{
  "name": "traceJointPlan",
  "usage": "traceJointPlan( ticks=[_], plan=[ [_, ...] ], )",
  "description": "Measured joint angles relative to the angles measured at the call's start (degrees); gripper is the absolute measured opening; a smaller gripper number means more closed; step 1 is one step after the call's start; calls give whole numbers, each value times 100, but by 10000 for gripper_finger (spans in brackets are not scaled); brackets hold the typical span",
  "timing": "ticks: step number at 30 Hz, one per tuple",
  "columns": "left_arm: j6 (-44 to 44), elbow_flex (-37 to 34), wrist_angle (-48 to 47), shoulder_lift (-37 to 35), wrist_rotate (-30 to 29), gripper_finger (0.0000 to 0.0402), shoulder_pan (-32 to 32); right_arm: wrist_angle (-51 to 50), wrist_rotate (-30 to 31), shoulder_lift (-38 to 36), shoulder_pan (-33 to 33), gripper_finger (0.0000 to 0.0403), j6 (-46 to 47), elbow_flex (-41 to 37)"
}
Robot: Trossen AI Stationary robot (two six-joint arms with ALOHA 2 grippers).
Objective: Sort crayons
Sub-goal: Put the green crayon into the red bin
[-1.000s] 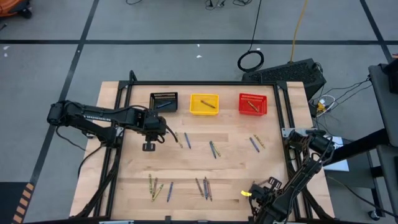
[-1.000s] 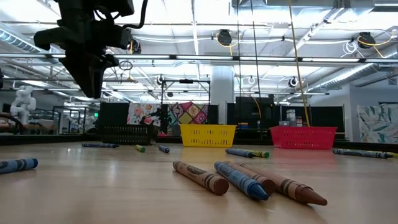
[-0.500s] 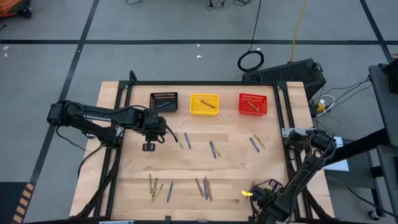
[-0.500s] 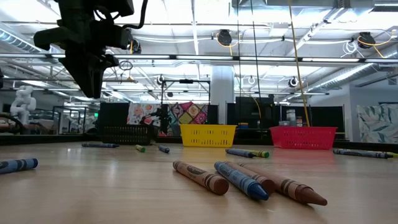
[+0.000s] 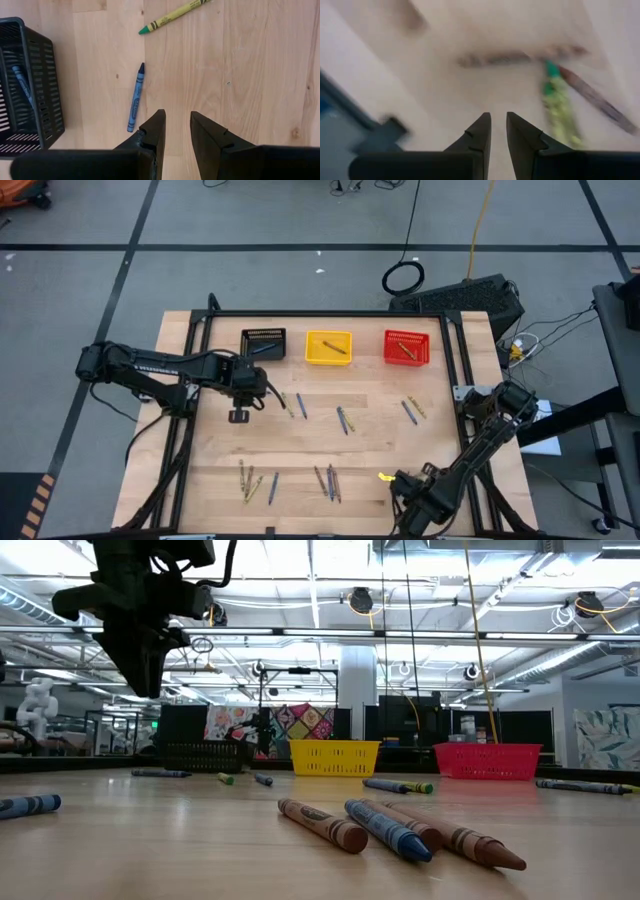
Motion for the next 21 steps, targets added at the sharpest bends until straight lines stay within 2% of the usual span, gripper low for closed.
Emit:
traceJointPlan(
  ticks=[3, 11, 14, 18, 21],
  plan=[
    [0, 0, 0, 0, 0, 86, 2, -412, -51, -12, 9, 45, -56, -3],
    [1, 0, 4, 0, 0, 86, 0, -474, 6, -447, 46, 45, 46, -150],
    [1, 0, 4, 0, 0, 86, 2, -296, 188, -903, 63, 45, 397, -614],
    [2, 0, 4, 0, 0, 86, 0, 519, 710, -1700, 118, 45, 880, -1451],
    [2, 0, 2, 0, 0, 86, 2, 1151, 731, -2141, 122, 45, 1164, -2042]
  ],
)
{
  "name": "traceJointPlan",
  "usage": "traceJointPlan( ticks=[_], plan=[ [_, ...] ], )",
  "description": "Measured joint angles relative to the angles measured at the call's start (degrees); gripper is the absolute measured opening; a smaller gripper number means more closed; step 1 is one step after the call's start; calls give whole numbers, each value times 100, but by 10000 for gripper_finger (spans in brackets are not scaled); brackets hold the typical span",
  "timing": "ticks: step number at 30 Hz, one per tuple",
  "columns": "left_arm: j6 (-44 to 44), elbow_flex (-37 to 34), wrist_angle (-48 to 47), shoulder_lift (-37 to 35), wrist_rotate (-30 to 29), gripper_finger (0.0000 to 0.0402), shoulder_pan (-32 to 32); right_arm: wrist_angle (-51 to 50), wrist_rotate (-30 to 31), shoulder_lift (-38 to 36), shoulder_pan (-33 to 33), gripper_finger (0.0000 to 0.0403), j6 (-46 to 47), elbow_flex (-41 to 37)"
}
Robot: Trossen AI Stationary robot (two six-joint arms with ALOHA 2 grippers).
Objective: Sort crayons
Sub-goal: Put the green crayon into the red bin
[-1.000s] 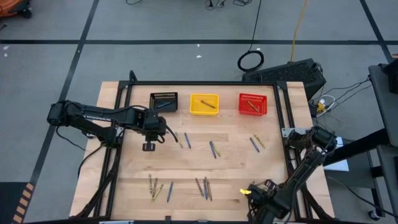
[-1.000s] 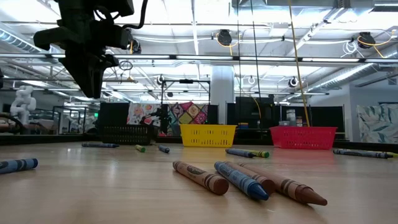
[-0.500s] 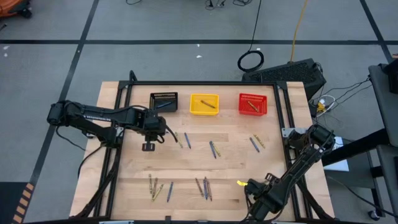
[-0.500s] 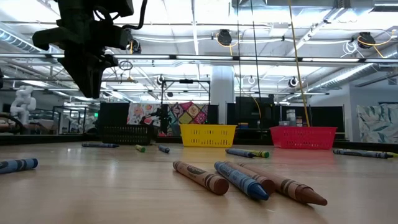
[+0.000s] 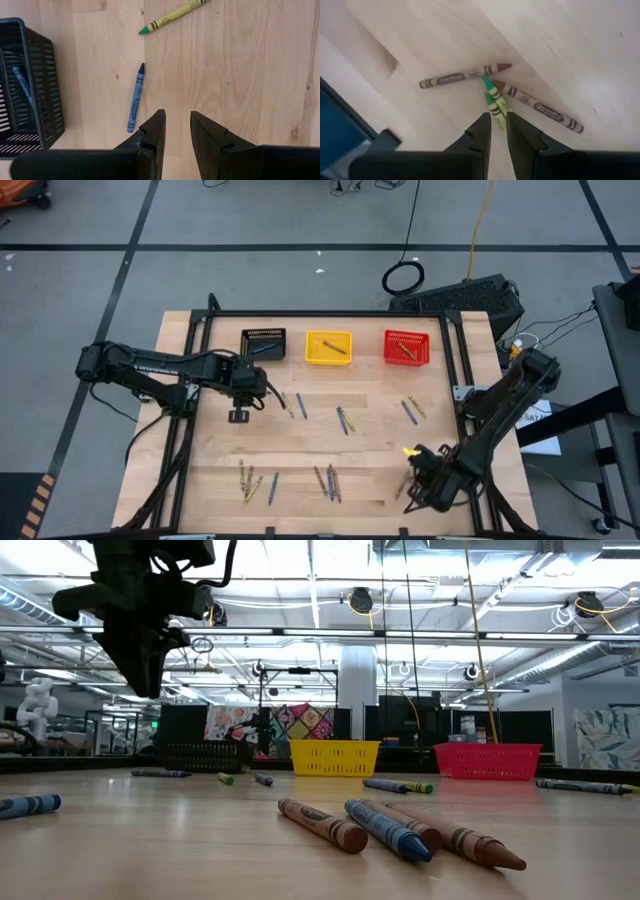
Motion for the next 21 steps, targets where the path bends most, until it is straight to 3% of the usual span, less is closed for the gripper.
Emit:
traceJointPlan(
  ticks=[4, 10, 21],
  plan=[
    [0, 0, -15, 0, 0, 86, 0, 549, -11, -241, 19, 45, 98, -351],
    [-41, 0, -15, 0, 0, 86, -2, 525, -247, -237, 101, 45, 115, -357],
    [-59, 0, -15, 0, 0, 86, -2, 476, -632, 265, 328, 45, 273, -357]
  ],
)
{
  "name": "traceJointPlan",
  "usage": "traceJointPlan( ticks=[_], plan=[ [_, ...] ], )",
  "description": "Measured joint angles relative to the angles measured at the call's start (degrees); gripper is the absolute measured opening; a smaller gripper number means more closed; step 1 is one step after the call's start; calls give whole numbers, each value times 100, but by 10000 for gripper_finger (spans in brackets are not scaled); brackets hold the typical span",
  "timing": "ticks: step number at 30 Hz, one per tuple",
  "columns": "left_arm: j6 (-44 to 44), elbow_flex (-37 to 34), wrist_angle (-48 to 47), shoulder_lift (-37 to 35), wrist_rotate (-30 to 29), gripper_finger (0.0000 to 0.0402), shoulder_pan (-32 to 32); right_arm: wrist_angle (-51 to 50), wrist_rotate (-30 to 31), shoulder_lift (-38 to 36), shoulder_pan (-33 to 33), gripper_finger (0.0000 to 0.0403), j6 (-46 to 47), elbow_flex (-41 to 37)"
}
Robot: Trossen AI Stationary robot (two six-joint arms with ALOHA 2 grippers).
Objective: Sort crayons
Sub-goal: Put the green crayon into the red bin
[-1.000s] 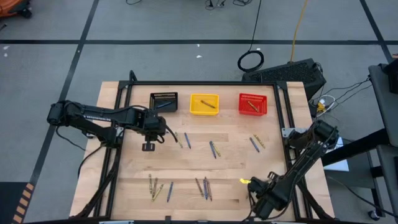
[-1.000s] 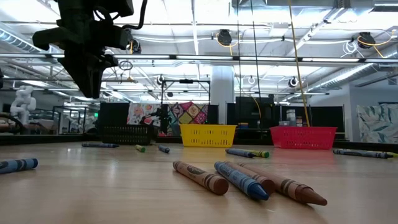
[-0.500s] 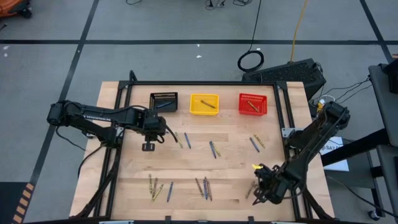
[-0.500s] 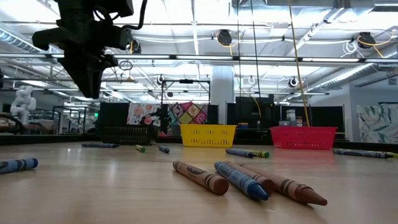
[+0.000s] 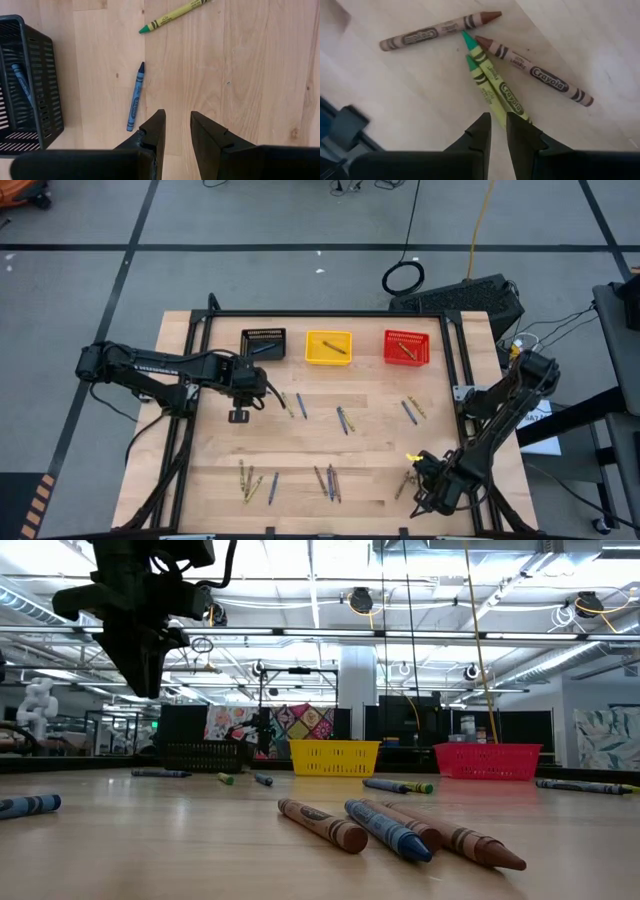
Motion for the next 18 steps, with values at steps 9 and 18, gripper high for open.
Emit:
traceJointPlan(
  ticks=[9, 18],
  plan=[
    [0, 0, 4, 0, 0, 86, 0, -105, -138, 14, -1, 45, 33, 0],
    [2, 0, 4, 0, 0, 86, 1, -115, -136, 14, -2, 45, -142, 0]
  ],
)
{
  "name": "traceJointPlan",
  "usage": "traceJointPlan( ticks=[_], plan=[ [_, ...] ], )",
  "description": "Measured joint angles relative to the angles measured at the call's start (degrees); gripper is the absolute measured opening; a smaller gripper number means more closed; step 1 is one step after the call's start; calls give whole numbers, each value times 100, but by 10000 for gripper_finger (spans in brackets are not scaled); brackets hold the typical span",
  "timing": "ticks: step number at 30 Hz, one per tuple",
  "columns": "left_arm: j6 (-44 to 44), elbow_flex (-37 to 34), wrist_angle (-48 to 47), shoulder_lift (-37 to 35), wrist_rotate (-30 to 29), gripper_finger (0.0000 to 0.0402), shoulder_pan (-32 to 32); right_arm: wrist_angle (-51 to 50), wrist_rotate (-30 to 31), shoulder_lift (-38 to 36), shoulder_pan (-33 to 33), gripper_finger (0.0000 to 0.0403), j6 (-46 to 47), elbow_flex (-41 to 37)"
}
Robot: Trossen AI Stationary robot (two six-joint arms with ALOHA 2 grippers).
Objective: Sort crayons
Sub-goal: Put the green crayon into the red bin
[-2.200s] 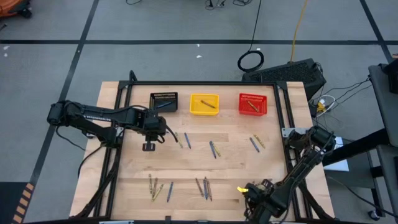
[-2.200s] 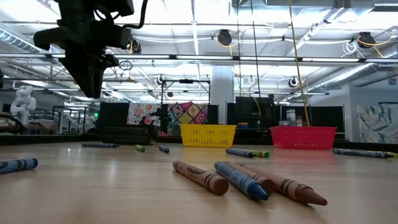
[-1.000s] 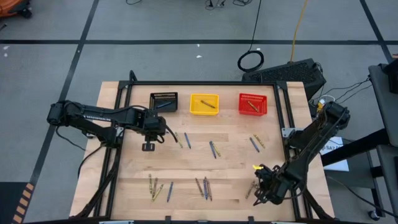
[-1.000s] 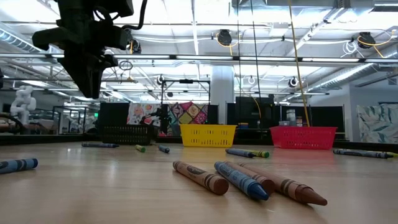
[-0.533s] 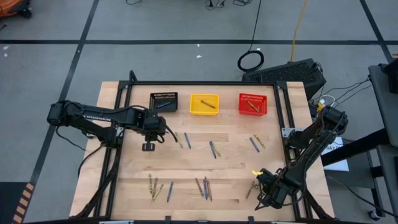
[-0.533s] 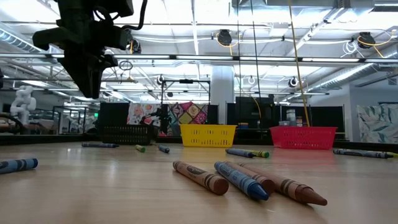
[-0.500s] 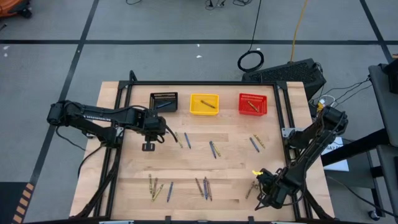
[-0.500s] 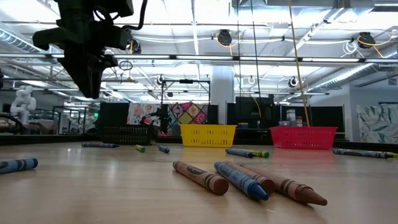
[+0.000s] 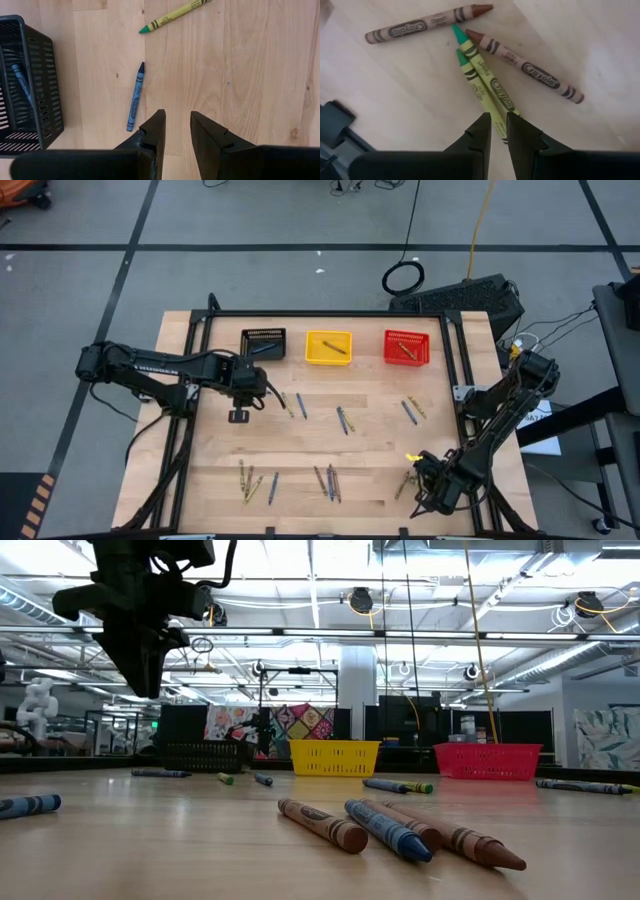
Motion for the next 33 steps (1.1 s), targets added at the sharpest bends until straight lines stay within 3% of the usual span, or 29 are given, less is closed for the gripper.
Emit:
traceJointPlan(
  ticks=[13, 19, 24, 33],
  plan=[
    [-2, 0, 0, 0, 0, 86, 0, -287, 4, 2, -109, 49, 615, 0],
    [-2, 0, 0, 0, 0, 86, -1, -310, 7, 2, -111, 96, 625, 0],
    [-2, 0, 0, 0, 0, 86, 1, -104, 9, 2, -109, 137, 88, 0],
    [-4, 0, 16, 0, 0, 86, 1, -178, 7, 2, -105, 140, -424, 0]
  ],
)
